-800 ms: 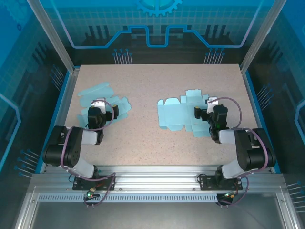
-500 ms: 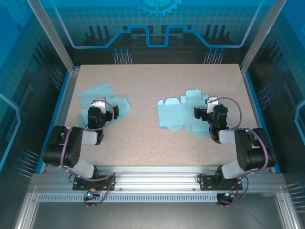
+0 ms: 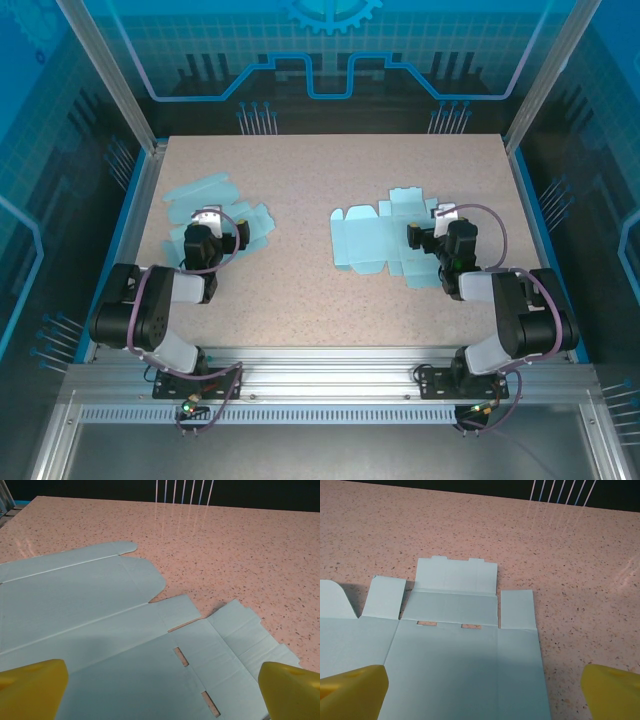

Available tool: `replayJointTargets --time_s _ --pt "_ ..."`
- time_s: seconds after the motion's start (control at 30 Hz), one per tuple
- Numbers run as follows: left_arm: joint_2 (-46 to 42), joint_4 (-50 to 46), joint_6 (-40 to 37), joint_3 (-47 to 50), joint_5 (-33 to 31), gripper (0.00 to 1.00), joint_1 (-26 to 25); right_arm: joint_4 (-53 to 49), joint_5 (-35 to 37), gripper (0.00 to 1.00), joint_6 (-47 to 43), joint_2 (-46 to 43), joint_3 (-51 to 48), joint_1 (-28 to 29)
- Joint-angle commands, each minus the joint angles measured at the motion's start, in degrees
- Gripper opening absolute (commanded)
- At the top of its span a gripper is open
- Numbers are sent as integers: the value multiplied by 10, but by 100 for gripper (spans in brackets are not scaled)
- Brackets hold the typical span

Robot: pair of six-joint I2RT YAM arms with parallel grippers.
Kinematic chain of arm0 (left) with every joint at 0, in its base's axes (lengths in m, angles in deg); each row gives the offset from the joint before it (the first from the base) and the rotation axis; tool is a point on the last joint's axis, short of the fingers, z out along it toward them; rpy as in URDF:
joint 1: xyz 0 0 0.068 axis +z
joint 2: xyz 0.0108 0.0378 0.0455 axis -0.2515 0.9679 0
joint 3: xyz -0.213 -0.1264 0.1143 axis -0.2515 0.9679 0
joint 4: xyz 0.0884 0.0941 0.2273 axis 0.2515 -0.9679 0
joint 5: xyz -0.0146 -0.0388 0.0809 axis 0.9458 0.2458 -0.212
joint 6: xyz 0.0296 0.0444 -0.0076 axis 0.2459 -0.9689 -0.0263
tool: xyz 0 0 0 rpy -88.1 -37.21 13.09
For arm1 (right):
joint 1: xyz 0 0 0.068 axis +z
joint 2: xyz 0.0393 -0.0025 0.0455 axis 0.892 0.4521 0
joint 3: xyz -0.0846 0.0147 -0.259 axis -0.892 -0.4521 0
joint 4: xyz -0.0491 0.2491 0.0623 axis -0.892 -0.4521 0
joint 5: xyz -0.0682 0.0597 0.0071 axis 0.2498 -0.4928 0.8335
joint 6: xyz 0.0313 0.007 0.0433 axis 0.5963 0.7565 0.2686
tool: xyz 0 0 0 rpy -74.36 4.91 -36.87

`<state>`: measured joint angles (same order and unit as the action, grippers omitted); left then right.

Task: Fold the paper box

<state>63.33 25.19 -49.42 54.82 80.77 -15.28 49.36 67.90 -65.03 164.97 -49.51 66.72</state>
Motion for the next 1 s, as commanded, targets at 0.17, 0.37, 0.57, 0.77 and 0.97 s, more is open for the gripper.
replayJointTargets --time_s 0.17,0.37,0.57,0.77,0.97 --pt "-2 1 -2 -6 11 99 -4 -3 -5 100 6 -1 8 0" --pt "-8 -16 -3 -12 11 99 -4 -2 -6 100 6 -1 8 0" --pt "-54 -63 3 -17 -13 99 -4 -89 2 100 10 -32 44 0" --pt "-146 -150 9 -27 -30 99 -9 -288 56 100 99 -113 102 -4" --pt "-194 -228 84 -71 8 99 -28 -533 76 100 260 -163 180 -30"
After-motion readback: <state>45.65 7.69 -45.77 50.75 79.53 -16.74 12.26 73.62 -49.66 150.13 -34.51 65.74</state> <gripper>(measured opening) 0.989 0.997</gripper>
